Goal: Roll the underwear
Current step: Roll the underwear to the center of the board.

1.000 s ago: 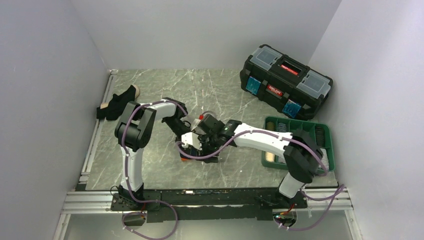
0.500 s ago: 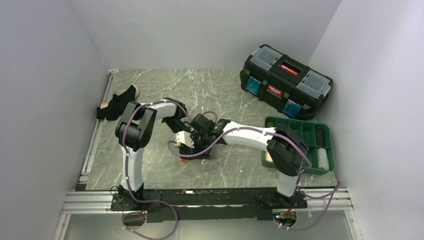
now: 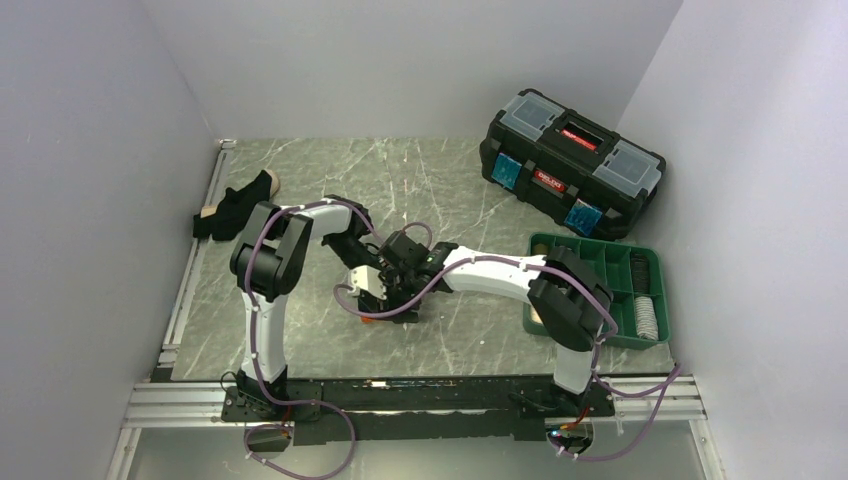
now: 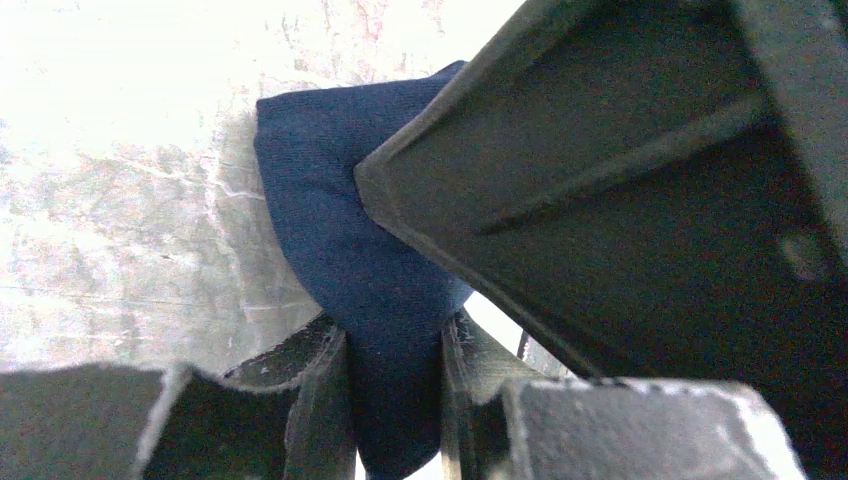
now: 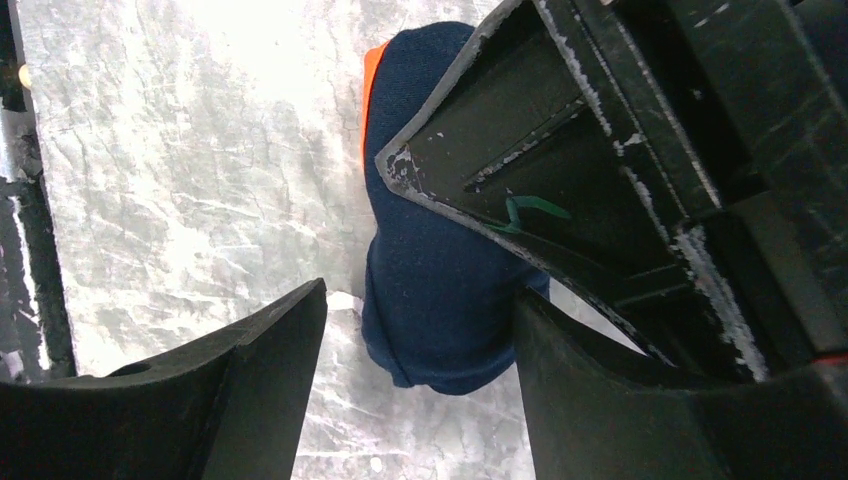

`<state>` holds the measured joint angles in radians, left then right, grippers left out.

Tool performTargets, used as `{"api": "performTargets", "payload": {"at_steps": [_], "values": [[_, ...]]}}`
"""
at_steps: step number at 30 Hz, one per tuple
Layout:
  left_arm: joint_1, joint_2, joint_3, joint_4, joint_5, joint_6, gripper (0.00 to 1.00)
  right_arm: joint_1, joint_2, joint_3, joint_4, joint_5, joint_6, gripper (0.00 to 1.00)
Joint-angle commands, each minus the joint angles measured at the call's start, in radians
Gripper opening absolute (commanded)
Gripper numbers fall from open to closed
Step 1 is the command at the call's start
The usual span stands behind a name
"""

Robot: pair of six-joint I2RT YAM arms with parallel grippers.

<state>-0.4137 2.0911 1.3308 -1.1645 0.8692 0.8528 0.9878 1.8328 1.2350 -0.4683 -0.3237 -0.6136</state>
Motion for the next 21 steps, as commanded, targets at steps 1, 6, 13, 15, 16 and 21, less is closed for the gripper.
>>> {"api": "performTargets", "payload": {"at_steps": [1, 6, 13, 15, 16, 21], "values": [[-0.014, -0.002, 0.0, -0.034, 0.12, 0.079, 0.0, 0.003, 0.012, -0.047, 0.138, -0.032, 0.035, 0.7], [-0.014, 0.015, -0.006, -0.068, 0.15, 0.114, 0.0, 0.0, 0.035, -0.071, 0.178, -0.047, 0.064, 0.69], [-0.01, 0.039, 0.026, -0.173, 0.196, 0.213, 0.0, -0.001, 0.055, -0.092, 0.239, -0.004, 0.09, 0.68], [-0.011, 0.047, 0.034, -0.197, 0.202, 0.238, 0.0, -0.001, 0.056, -0.099, 0.258, 0.002, 0.09, 0.68], [-0.01, 0.053, 0.038, -0.211, 0.202, 0.252, 0.0, -0.001, 0.054, -0.101, 0.266, 0.009, 0.09, 0.68], [-0.009, 0.095, 0.055, -0.248, 0.185, 0.278, 0.0, -0.002, 0.042, -0.125, 0.323, 0.065, 0.068, 0.68]]}}
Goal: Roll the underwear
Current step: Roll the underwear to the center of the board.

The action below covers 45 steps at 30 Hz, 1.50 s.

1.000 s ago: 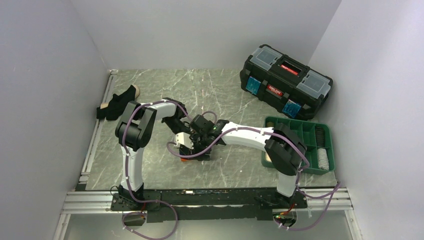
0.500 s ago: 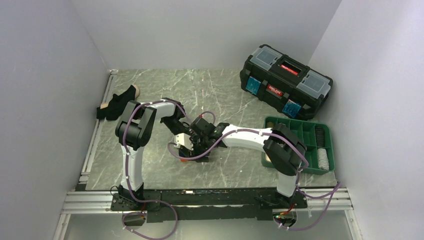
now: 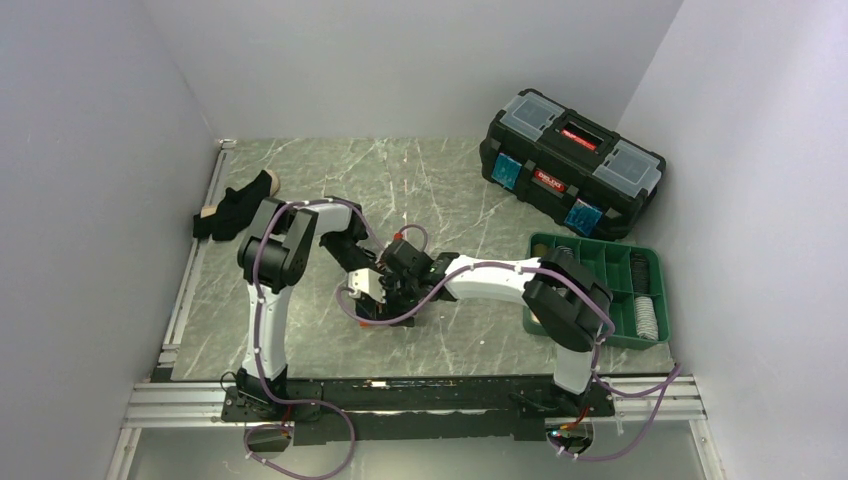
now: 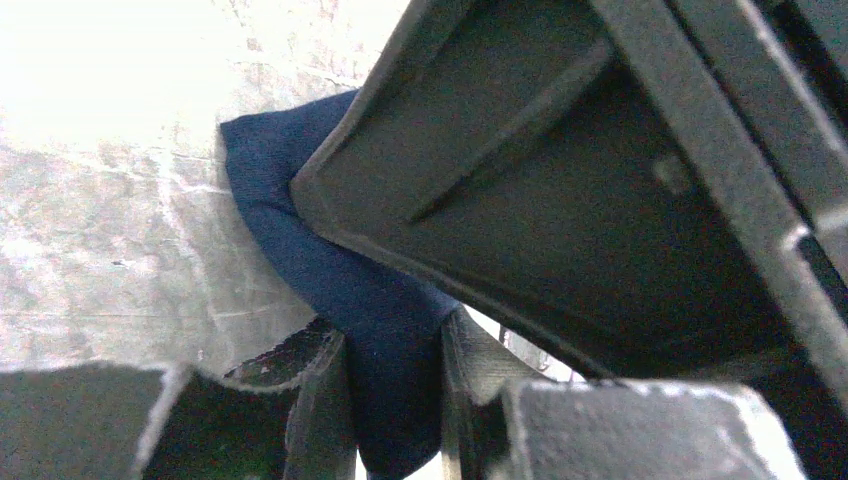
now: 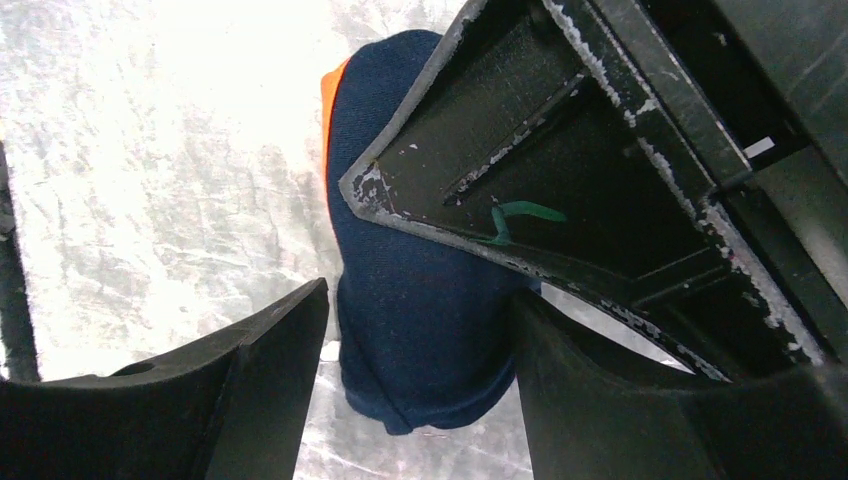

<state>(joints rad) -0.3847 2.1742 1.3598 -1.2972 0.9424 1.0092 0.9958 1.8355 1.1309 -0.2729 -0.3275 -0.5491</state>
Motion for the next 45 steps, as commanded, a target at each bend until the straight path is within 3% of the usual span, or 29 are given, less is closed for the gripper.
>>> {"api": "performTargets", "payload": {"at_steps": [1, 14, 23, 27, 33, 35, 37, 45], "values": [[-0.038, 0.018, 0.029, -0.116, 0.108, 0.121, 0.0, -0.008, 0.04, -0.02, 0.134, 0.083, 0.003, 0.68], [-0.037, 0.124, 0.102, -0.269, 0.13, 0.235, 0.0, 0.002, 0.094, 0.013, 0.145, 0.101, -0.031, 0.69], [-0.036, 0.133, 0.105, -0.271, 0.126, 0.23, 0.0, 0.022, 0.146, 0.037, 0.109, 0.068, -0.048, 0.65], [-0.035, 0.13, 0.107, -0.271, 0.131, 0.231, 0.0, 0.024, 0.171, 0.064, 0.061, 0.022, -0.06, 0.56], [-0.027, 0.131, 0.111, -0.271, 0.136, 0.228, 0.0, 0.024, 0.186, 0.084, -0.008, -0.026, -0.066, 0.3], [-0.021, 0.133, 0.113, -0.271, 0.14, 0.224, 0.0, 0.025, 0.182, 0.089, -0.029, -0.032, -0.064, 0.19], [-0.009, 0.132, 0.116, -0.27, 0.141, 0.221, 0.0, 0.024, 0.174, 0.095, -0.057, -0.041, -0.059, 0.01], [0.042, 0.077, 0.126, -0.202, 0.107, 0.135, 0.28, 0.024, 0.099, 0.093, -0.144, -0.043, -0.014, 0.0]]}}
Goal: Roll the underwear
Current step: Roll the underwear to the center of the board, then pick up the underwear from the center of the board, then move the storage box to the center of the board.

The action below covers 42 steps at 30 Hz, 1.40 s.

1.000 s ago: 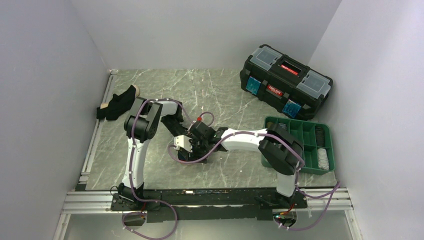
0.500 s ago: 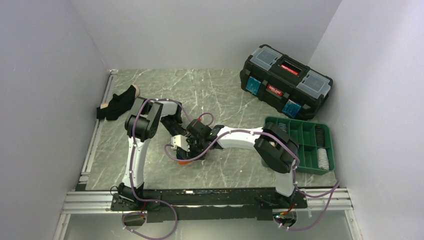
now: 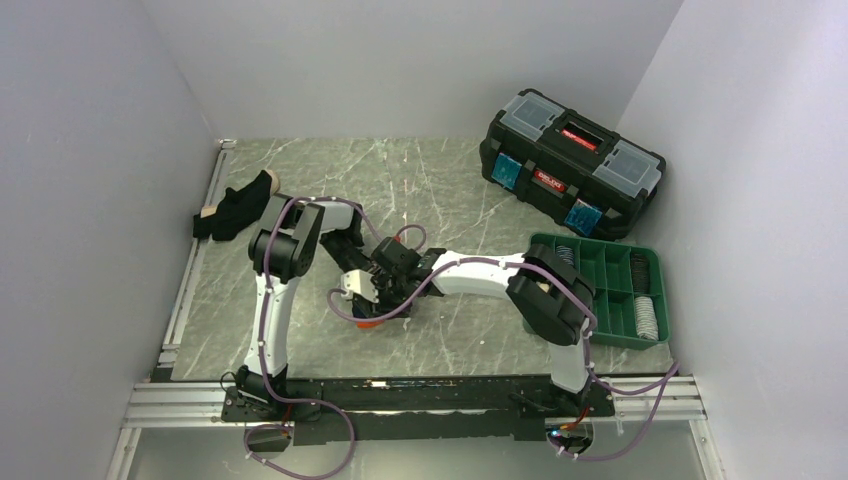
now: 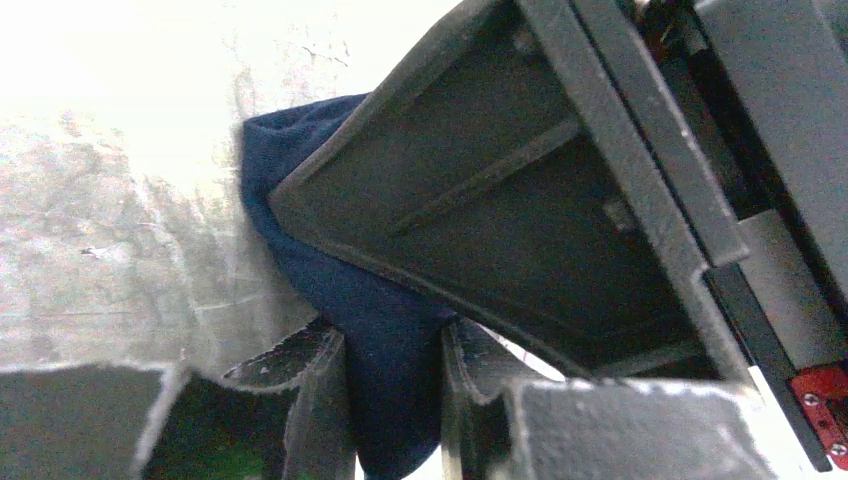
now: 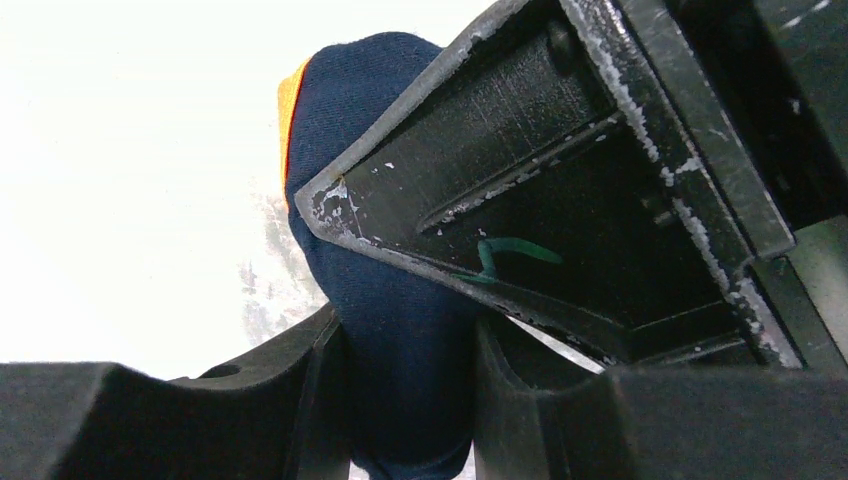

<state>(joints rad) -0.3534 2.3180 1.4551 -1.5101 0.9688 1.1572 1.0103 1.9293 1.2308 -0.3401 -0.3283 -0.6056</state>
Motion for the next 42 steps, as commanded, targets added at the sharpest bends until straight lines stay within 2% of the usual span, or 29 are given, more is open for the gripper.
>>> {"api": "performTargets", "payload": {"at_steps": [1, 3, 9, 16, 19, 24, 30, 32, 36, 37, 39, 42], "values": [[0.017, -0.075, 0.033, 0.019, 0.076, -0.021, 0.34, 0.01, -0.008, -0.008, -0.09, -0.036, 0.048, 0.0], [0.031, -0.09, 0.042, 0.021, 0.073, -0.031, 0.48, 0.008, -0.036, -0.012, -0.105, -0.016, 0.059, 0.0], [0.059, -0.151, 0.043, 0.049, 0.046, -0.066, 0.67, -0.011, -0.083, -0.022, -0.147, 0.019, 0.081, 0.0], [0.107, -0.224, 0.041, 0.088, -0.002, -0.111, 0.71, -0.05, -0.18, -0.042, -0.201, 0.052, 0.079, 0.0], [0.148, -0.262, 0.067, 0.131, -0.015, -0.174, 0.72, -0.076, -0.244, -0.046, -0.249, 0.063, 0.072, 0.0], [0.166, -0.395, 0.046, 0.388, -0.109, -0.405, 0.75, -0.166, -0.389, -0.058, -0.337, 0.077, 0.06, 0.0], [0.156, -0.535, 0.0, 0.707, -0.181, -0.73, 0.83, -0.313, -0.626, -0.081, -0.442, 0.114, 0.033, 0.0], [0.125, -0.55, 0.019, 0.763, -0.195, -0.797, 0.87, -0.377, -0.704, -0.108, -0.445, 0.127, 0.041, 0.0], [-0.011, -0.53, 0.089, 0.833, -0.286, -0.905, 0.87, -0.538, -0.844, -0.17, -0.422, 0.157, 0.082, 0.0], [-0.05, -0.511, 0.116, 0.838, -0.313, -0.934, 0.88, -0.574, -0.874, -0.183, -0.411, 0.173, 0.098, 0.0], [-0.124, -0.465, 0.195, 0.842, -0.351, -0.993, 0.99, -0.662, -0.925, -0.204, -0.399, 0.192, 0.122, 0.0], [-0.233, -0.377, 0.309, 0.851, -0.387, -1.072, 0.99, -0.775, -1.004, -0.242, -0.375, 0.22, 0.162, 0.0]]}}
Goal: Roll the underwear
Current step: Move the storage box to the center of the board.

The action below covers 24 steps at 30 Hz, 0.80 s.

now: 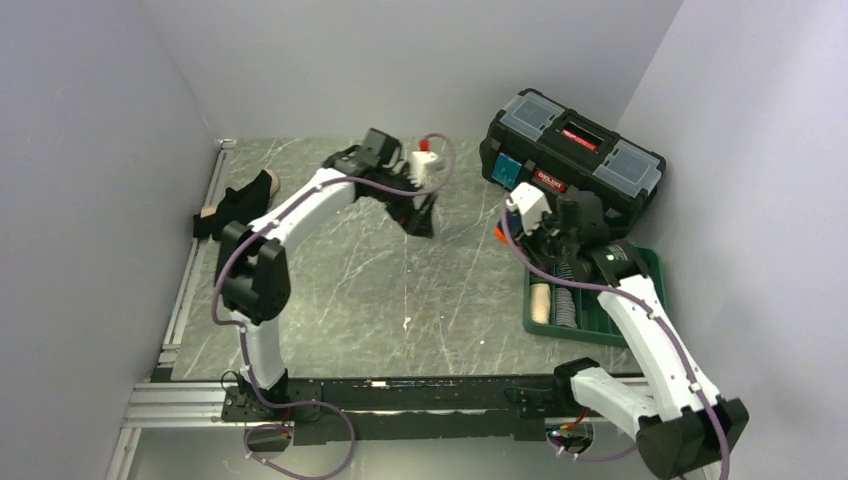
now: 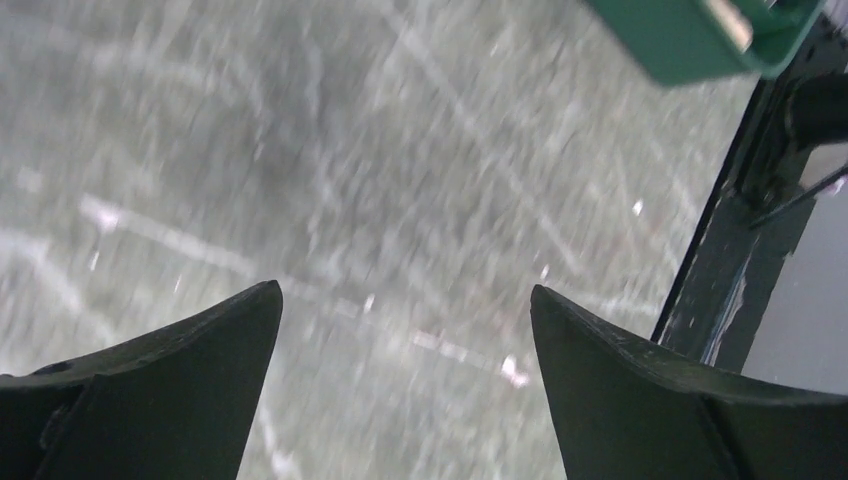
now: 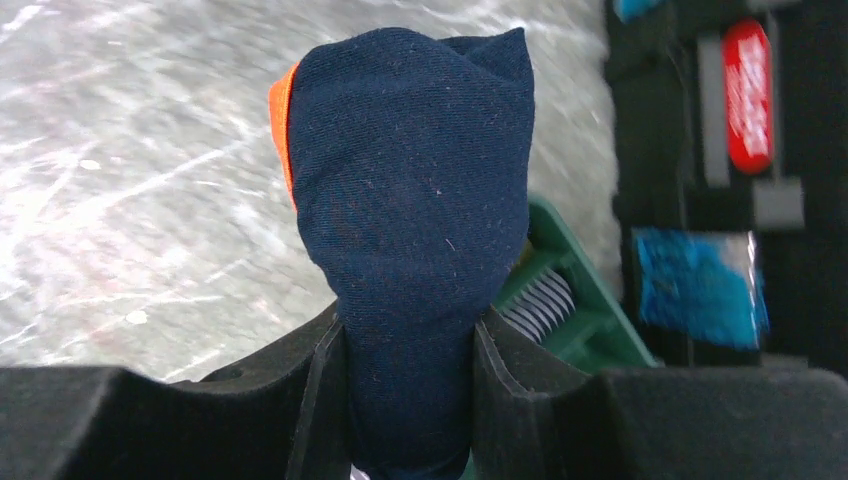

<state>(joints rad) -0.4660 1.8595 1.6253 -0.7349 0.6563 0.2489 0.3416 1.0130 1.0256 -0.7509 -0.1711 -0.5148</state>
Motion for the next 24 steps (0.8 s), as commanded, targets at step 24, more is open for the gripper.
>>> {"api": "performTargets", "payload": {"at_steps": [24], "values": [[-0.398, 0.633, 0.637, 0.363, -0.006, -0.871, 0.78, -0.609, -0.245, -0.127, -0.009, -0.028, 0.155, 0.0]]}}
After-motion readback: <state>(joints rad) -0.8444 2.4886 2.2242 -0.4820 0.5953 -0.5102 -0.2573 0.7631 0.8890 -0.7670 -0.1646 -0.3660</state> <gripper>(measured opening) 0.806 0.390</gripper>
